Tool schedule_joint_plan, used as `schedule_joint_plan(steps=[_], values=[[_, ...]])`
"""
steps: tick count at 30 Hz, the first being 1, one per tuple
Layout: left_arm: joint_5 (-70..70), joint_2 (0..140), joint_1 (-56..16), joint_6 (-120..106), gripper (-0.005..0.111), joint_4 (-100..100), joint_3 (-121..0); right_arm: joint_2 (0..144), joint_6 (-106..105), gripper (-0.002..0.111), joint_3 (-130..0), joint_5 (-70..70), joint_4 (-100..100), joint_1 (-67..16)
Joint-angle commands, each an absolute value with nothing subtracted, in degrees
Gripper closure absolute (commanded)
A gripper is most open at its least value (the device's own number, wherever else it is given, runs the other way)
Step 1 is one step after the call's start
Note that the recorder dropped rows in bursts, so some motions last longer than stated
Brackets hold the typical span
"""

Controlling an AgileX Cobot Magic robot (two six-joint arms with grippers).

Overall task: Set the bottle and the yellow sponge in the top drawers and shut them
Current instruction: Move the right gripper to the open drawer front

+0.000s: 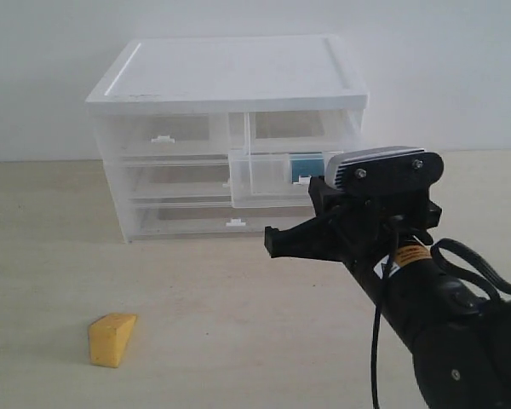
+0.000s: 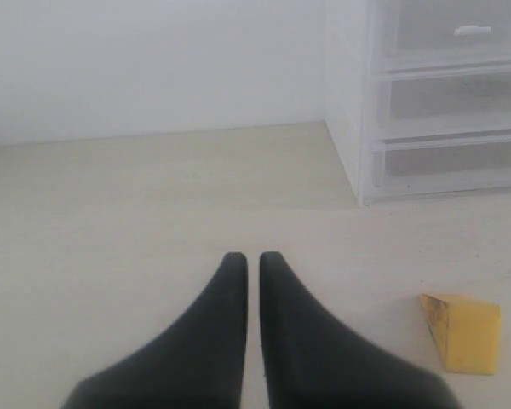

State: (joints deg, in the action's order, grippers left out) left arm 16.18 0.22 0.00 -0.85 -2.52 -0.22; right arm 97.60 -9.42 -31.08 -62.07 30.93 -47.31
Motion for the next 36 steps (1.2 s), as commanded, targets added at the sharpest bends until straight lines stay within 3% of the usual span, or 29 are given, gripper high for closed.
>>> schedule_joint_plan(steps=[1, 36], values=[[15.87, 0.00, 0.14, -0.92, 0.102, -1.98, 0.00, 98.38, -11.59, 0.108, -33.46, -62.05, 31.31, -47.35], [15.88, 0.00, 0.14, -0.92, 0.102, -1.98, 0.00, 104.67, -18.32, 0.108, -46.67, -60.71, 34.99, -42.34]])
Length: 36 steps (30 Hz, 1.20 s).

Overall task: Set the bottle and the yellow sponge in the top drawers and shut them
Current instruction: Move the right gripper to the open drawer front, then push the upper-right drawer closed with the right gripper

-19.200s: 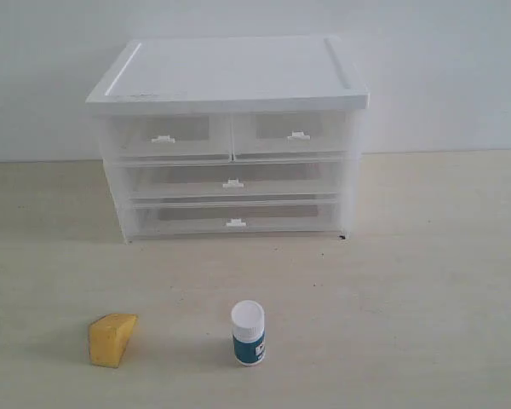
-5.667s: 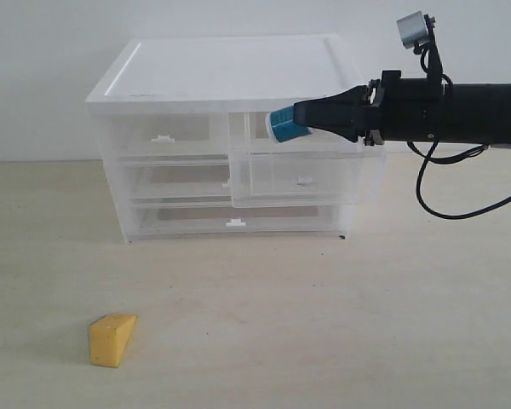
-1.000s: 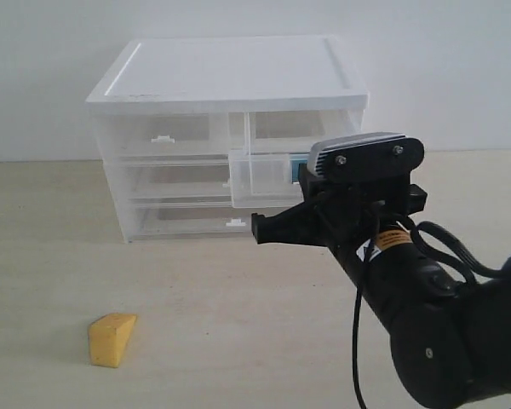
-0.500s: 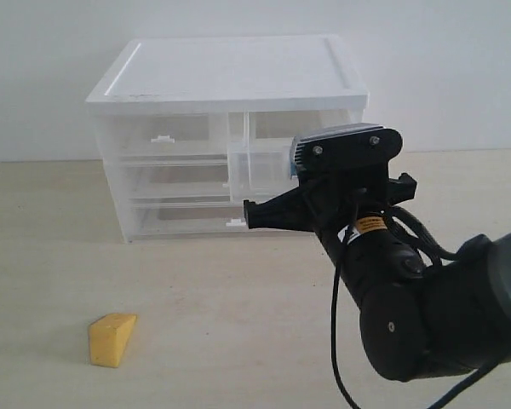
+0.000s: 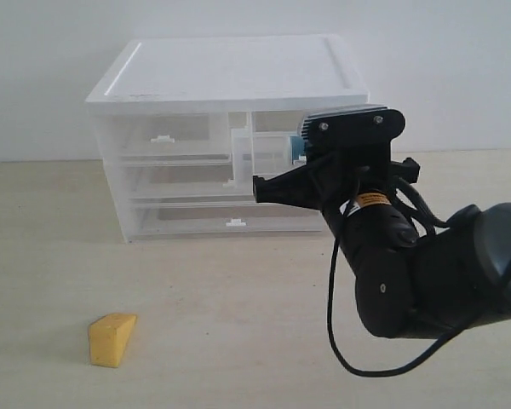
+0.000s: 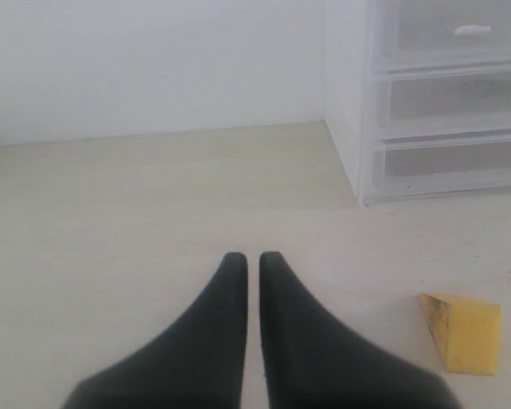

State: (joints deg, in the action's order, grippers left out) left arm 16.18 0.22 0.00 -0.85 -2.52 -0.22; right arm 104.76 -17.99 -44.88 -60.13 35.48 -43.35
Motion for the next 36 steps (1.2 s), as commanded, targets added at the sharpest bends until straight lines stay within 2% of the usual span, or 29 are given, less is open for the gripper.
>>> schedule_joint_plan(steps=[1, 8, 26, 36], values=[[15.88, 0.00, 0.14, -0.92, 0.102, -1.98, 0.00, 104.67, -18.32, 0.108, -47.02, -60.23, 34.99, -42.26], [15.99, 0.00, 0.14, -0.92, 0.102, -1.98, 0.00, 104.67, -18.13, 0.108, -49.55, -54.48, 31.25, -41.60], [15.88, 0.00, 0.14, -0.92, 0.102, -1.98, 0.00, 111.39, -18.78, 0.108, -55.46, -59.54, 30.97, -39.94], [16.01, 0.00, 0.14, -0.92, 0.102, -1.98, 0.00, 111.07, -18.67, 0.108, -56.66, -53.20, 30.57, -38.52]])
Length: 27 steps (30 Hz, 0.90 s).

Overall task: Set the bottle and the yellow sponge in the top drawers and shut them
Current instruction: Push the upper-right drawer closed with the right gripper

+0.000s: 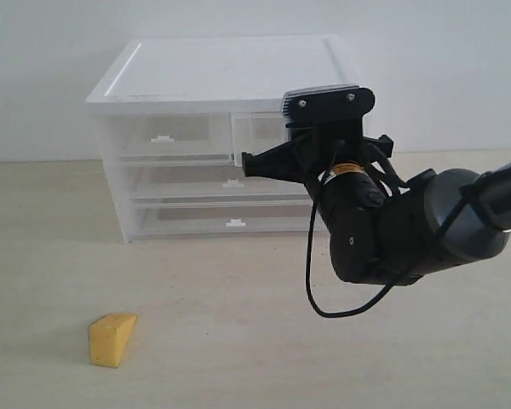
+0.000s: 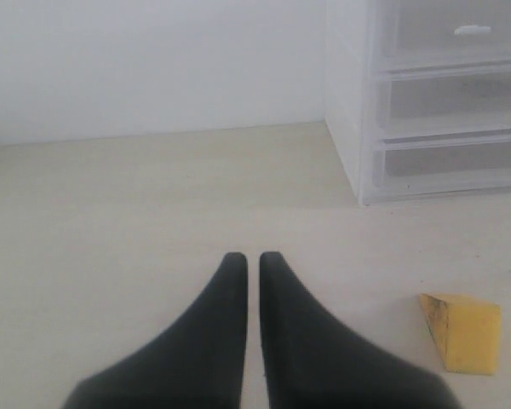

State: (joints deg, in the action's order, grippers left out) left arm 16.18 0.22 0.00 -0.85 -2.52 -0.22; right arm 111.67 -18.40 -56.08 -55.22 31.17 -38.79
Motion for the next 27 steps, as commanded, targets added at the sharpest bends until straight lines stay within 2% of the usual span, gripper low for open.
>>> schedule_joint_plan(steps=[1, 17, 27], values=[[16.01, 0.00, 0.14, -0.92, 0.102, -1.98, 0.00, 110.74, -18.78, 0.108, -56.66, -51.86, 30.45, -38.95], [15.86, 0.00, 0.14, -0.92, 0.102, -1.98, 0.00, 95.79, -29.93, 0.108, -56.66, -15.77, 31.20, -40.87], [15.86, 0.00, 0.14, -0.92, 0.102, -1.98, 0.00, 89.33, -38.23, 0.108, -56.66, 16.89, 28.11, -32.95]])
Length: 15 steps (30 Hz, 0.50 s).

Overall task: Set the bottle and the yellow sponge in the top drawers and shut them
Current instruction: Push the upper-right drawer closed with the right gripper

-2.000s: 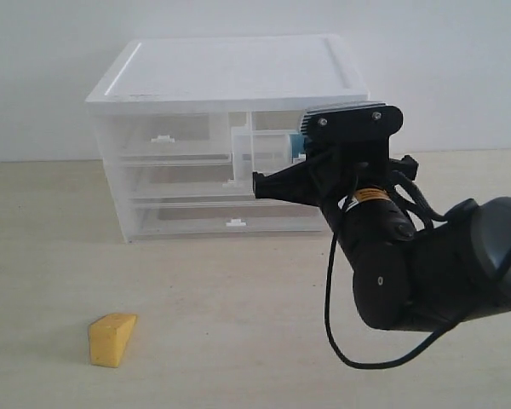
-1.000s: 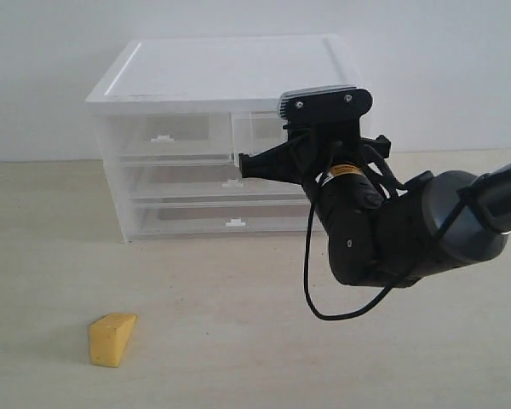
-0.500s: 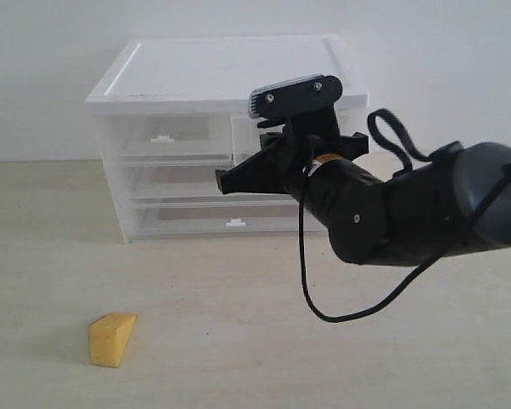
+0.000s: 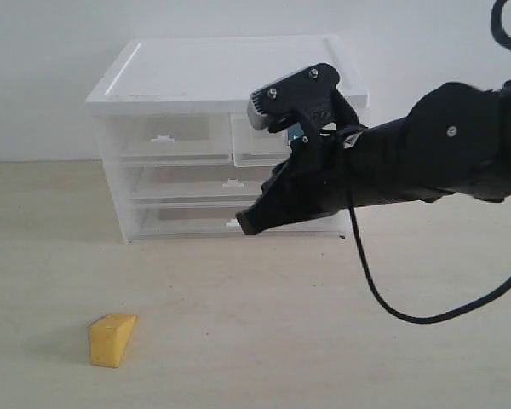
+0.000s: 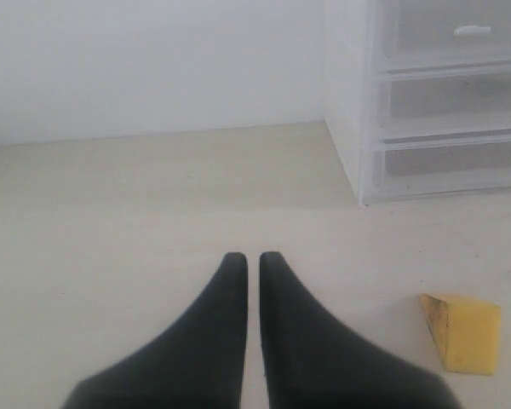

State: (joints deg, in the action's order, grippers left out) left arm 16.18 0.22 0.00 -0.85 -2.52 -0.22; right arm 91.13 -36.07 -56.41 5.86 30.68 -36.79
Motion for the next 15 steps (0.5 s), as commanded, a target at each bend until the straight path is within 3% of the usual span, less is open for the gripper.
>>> schedule_joint_plan(steps=[1, 6, 12, 15], values=[[15.86, 0.00, 0.14, -0.92, 0.102, -1.98, 0.00, 88.94, -38.10, 0.108, -56.66, 21.65, 26.08, -29.88], [15.86, 0.00, 0.14, -0.92, 0.102, -1.98, 0.00, 87.85, -33.51, 0.108, -56.66, 26.22, 25.35, -20.34], [15.86, 0.00, 0.14, -0.92, 0.102, -1.98, 0.00, 91.34, -35.66, 0.108, -57.72, 8.72, 29.89, -23.28], [15.86, 0.00, 0.14, -0.92, 0.102, -1.98, 0.00, 95.55, -35.41, 0.108, -63.31, 9.14, 30.01, -23.95]])
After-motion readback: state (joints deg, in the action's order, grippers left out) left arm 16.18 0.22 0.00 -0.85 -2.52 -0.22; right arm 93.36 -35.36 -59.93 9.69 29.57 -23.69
